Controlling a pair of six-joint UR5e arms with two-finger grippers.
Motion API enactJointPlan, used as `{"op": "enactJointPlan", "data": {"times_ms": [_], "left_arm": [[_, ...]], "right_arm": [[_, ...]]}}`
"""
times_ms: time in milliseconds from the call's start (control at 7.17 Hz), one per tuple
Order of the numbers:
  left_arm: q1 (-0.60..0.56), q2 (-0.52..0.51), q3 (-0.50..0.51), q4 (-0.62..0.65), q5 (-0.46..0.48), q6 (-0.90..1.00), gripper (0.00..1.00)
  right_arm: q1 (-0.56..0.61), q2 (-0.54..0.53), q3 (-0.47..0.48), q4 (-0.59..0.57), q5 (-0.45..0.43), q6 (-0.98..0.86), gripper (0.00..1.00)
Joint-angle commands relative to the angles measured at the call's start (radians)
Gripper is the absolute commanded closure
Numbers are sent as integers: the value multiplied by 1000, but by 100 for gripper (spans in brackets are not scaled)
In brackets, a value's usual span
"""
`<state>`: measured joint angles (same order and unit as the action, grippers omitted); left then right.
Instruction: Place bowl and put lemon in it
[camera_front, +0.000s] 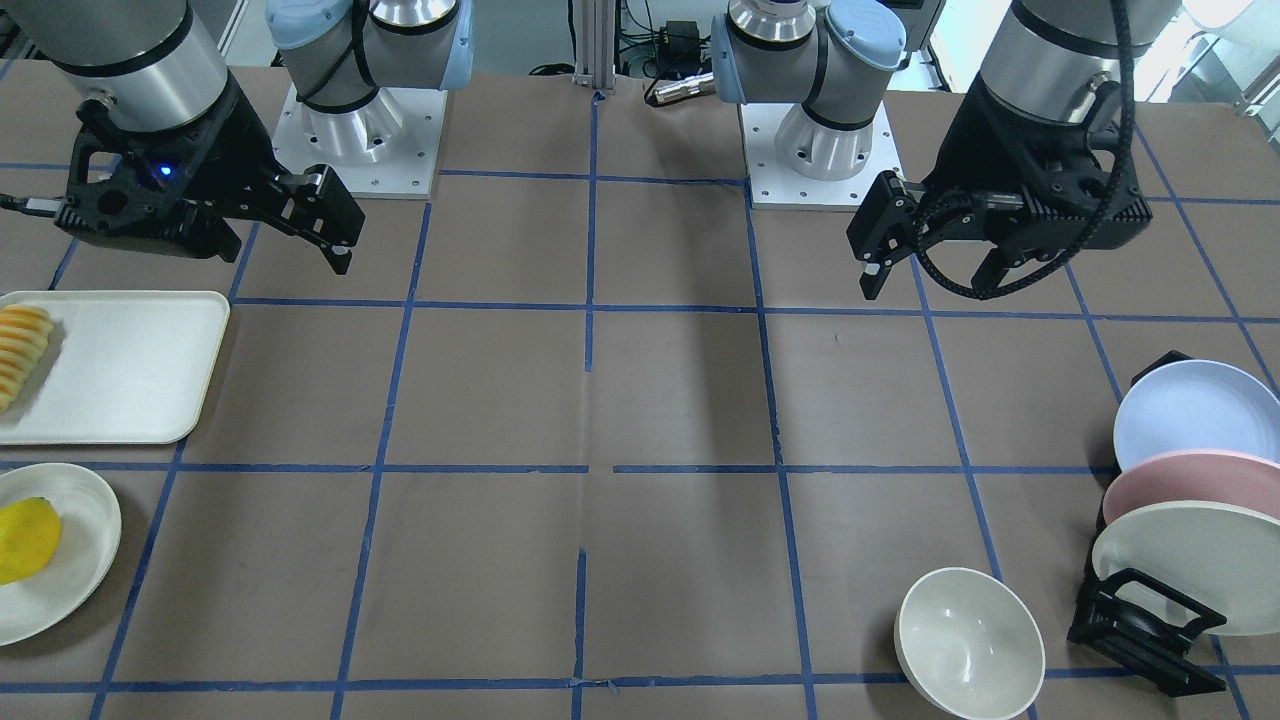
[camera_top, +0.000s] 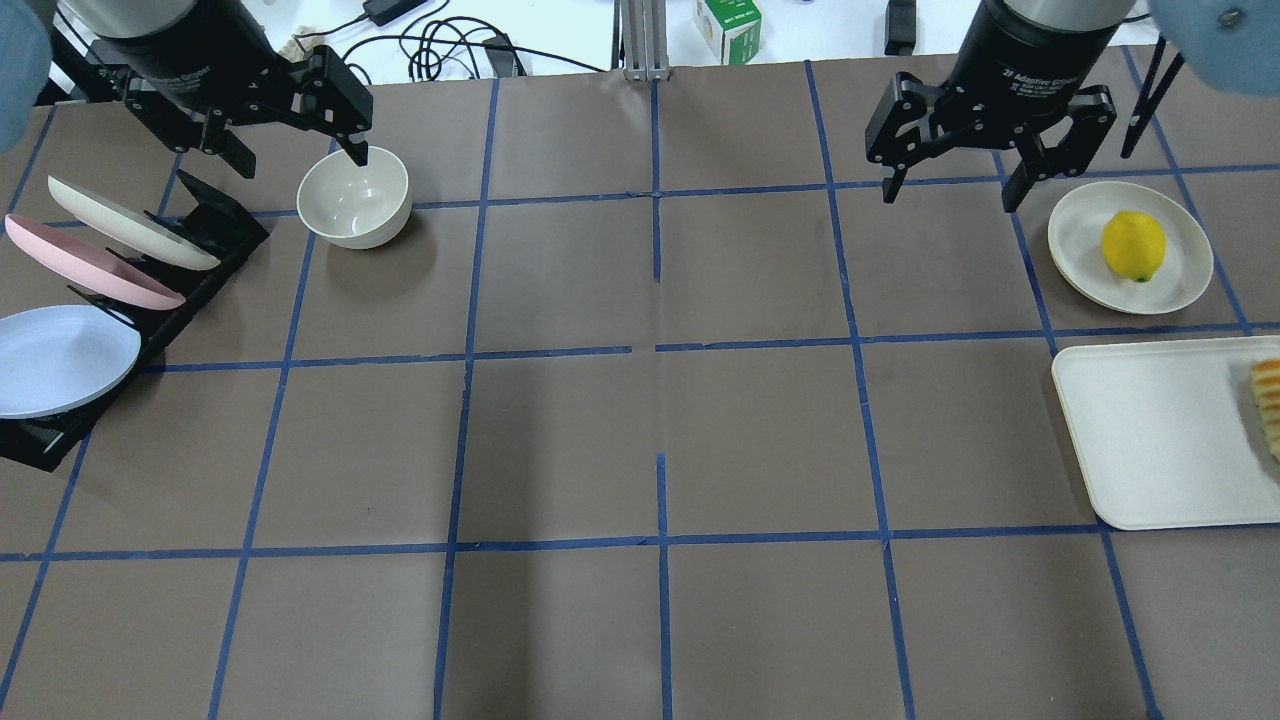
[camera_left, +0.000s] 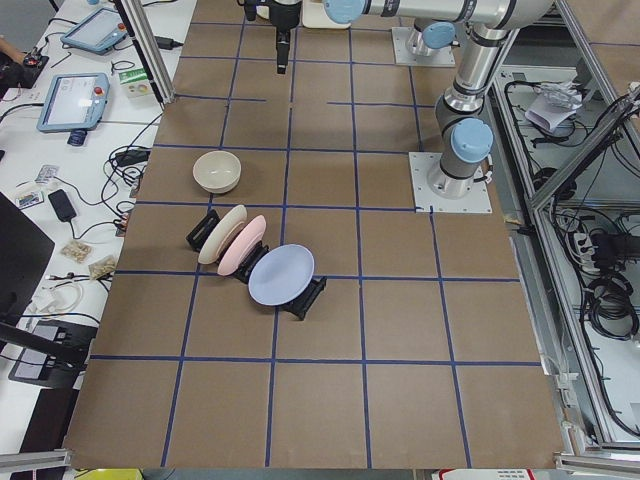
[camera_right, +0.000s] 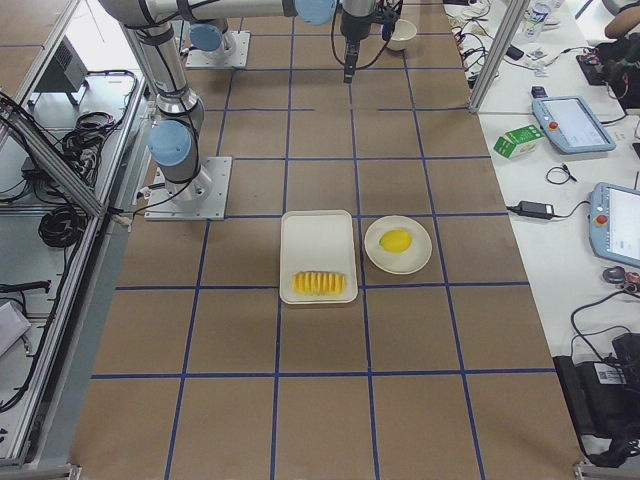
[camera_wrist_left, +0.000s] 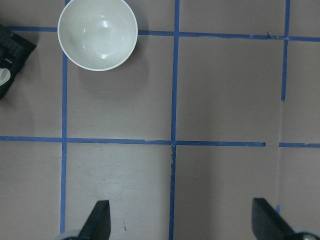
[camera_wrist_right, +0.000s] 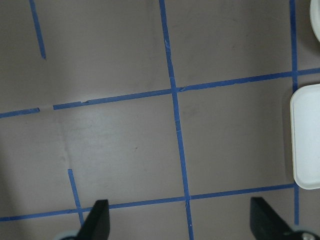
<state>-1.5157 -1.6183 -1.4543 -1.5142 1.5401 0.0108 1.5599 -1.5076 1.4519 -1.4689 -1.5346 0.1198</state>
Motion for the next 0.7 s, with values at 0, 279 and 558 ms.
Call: {"op": "enactJointPlan", "data": {"times_ms": [0, 279, 558], "left_arm": [[0, 0, -3, -1, 11, 0, 0], [-1, -2, -11, -12, 9, 1, 0], [3, -5, -15, -20, 9, 9, 0]], "right_arm": [[0, 1, 2, -1, -7, 3, 0], [0, 3, 4, 13, -10, 4, 0], [-3, 15, 5, -2, -12, -2, 0]]}}
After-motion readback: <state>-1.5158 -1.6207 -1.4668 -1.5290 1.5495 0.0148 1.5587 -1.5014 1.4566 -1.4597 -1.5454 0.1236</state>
